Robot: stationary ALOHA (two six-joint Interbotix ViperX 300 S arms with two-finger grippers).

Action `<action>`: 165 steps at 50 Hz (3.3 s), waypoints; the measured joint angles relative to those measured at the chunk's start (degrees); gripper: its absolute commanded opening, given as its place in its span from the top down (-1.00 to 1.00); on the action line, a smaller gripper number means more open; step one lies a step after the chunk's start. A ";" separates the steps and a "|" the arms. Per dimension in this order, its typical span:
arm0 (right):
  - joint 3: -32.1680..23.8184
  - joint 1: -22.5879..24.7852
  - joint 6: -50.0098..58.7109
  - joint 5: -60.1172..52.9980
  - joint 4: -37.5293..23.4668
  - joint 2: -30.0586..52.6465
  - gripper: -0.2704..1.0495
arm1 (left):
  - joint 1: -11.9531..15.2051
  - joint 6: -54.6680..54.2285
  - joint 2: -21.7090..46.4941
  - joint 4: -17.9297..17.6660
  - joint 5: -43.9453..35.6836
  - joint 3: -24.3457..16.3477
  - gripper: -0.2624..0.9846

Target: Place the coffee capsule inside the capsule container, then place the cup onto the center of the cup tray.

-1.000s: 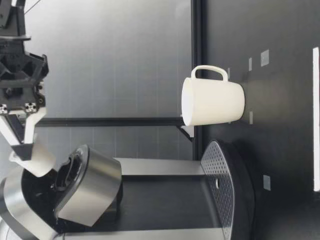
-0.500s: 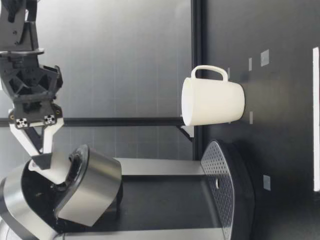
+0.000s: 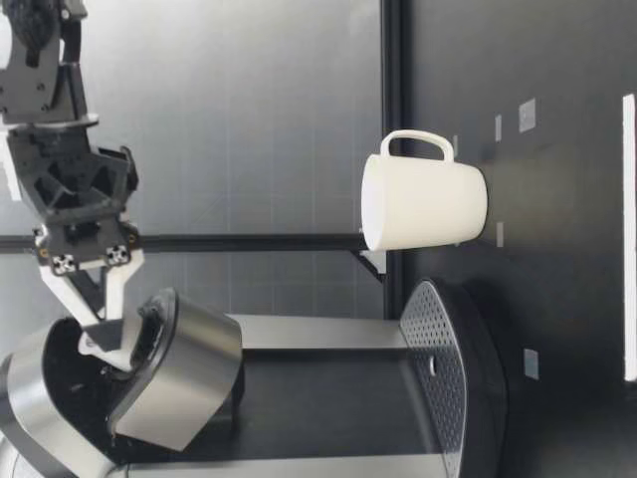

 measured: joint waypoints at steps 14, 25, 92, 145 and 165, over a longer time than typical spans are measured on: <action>-1.41 -0.09 -0.62 0.00 0.00 0.44 -0.62 | 0.00 0.00 0.00 -0.09 0.09 0.00 0.39; -1.41 -0.09 -2.64 -0.88 0.00 0.79 -0.65 | 0.00 0.00 -0.09 0.00 0.09 0.00 0.39; 22.32 6.77 5.54 -20.13 1.49 -20.04 -0.31 | 12.13 -12.74 11.51 1.05 10.20 -0.97 0.39; 24.35 7.47 5.62 -21.27 1.41 -22.59 -0.31 | 12.48 -18.72 20.92 1.58 -19.34 -8.09 0.39; 26.63 8.00 6.77 -22.32 1.41 -24.79 -0.31 | 8.17 -19.86 25.05 1.49 -21.97 -8.88 0.39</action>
